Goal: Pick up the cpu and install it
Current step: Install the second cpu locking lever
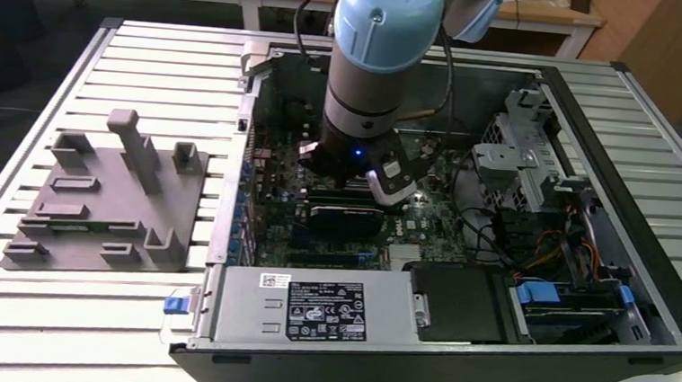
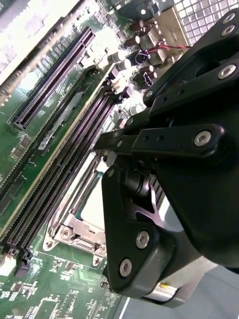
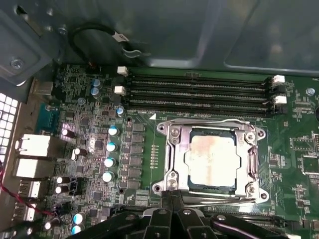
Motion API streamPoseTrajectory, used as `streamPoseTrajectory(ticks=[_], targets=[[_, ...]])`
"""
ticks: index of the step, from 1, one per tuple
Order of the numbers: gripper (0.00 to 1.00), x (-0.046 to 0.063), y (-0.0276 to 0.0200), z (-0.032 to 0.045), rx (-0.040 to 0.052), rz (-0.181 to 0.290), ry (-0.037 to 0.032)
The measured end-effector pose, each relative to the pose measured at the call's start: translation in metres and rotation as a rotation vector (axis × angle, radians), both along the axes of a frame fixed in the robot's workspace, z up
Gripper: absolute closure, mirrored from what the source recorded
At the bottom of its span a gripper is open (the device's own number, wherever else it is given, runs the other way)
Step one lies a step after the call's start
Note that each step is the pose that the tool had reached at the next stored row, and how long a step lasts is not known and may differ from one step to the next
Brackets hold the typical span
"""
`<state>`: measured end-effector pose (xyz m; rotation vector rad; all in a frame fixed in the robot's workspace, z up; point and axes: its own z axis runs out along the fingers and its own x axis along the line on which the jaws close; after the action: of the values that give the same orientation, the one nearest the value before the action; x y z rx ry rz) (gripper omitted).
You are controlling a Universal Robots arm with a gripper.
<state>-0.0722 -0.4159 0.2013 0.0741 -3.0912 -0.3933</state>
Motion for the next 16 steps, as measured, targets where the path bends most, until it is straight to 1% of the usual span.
streamPoseTrajectory(ticks=[3, 8, 11, 13, 16], targets=[[0.89, -0.0007, -0.0013, -0.0008, 0.0048, 0.0, 0.0], [0.89, -0.0022, -0.0066, -0.0012, 0.0068, 0.0, 0.0], [0.89, -0.0031, -0.0082, -0.0018, 0.0097, 0.0, 0.0001], [0.89, -0.0032, -0.0085, -0.0024, 0.0136, 0.0, 0.0001], [0.89, -0.0042, -0.0088, -0.0038, 0.022, 0.0, 0.0001]])
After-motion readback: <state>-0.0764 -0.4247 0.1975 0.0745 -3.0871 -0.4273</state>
